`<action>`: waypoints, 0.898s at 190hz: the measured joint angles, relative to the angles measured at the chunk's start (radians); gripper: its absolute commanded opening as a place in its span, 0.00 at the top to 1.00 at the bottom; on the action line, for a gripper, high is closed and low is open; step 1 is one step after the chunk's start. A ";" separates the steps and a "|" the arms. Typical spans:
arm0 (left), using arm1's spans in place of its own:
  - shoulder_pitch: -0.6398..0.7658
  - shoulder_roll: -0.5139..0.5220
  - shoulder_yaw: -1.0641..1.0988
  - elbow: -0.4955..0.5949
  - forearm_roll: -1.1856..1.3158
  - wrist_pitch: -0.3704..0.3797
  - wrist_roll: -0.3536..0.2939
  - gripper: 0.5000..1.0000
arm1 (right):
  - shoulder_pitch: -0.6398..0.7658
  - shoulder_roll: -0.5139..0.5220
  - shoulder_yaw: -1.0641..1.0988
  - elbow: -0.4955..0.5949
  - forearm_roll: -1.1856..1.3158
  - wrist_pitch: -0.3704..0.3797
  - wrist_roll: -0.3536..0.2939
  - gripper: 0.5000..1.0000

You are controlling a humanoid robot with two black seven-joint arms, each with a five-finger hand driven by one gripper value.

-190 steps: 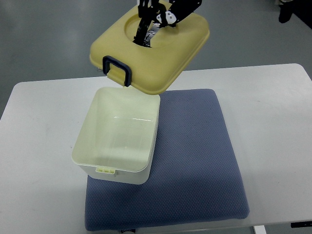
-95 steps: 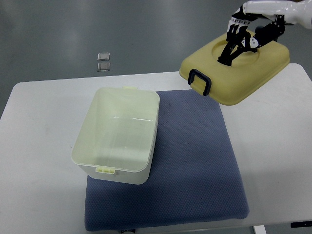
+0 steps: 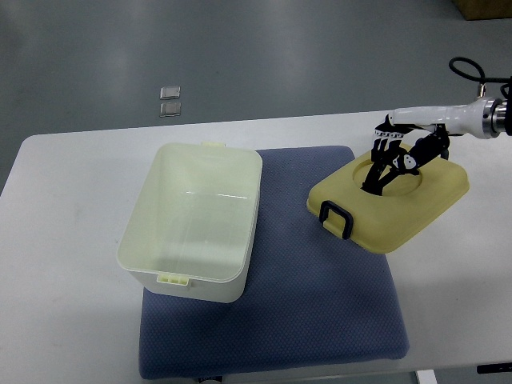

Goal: Open white storage box with right hand
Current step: 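Lower the held lid onto the blue cushion beside the box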

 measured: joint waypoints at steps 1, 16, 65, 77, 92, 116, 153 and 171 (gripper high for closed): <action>0.000 0.000 0.000 0.000 0.000 0.000 0.000 0.00 | 0.000 0.002 -0.001 0.000 0.000 0.000 0.000 1.00; 0.000 0.000 0.000 0.000 0.000 0.000 0.000 0.00 | -0.004 0.029 -0.015 0.000 0.000 0.000 0.000 1.00; 0.000 0.000 -0.002 0.000 0.000 0.000 0.000 0.00 | -0.029 0.120 -0.022 0.000 0.000 0.000 -0.003 1.00; 0.000 0.000 -0.003 0.000 0.000 0.000 0.000 0.00 | -0.031 0.134 -0.022 0.000 0.000 0.000 -0.003 1.00; 0.000 0.000 -0.003 0.000 0.000 0.000 0.000 0.00 | -0.035 0.148 -0.022 0.000 0.000 0.000 -0.003 1.00; 0.000 0.000 -0.001 0.000 0.000 0.000 0.000 0.00 | -0.053 0.155 -0.022 -0.001 0.000 0.000 -0.003 1.00; 0.000 0.000 0.001 0.000 0.000 0.000 0.000 0.00 | -0.065 0.157 -0.021 -0.004 0.004 0.000 -0.003 0.07; 0.000 0.000 0.001 -0.001 0.000 0.000 0.000 0.00 | -0.066 0.157 -0.017 -0.012 0.008 0.000 -0.003 0.07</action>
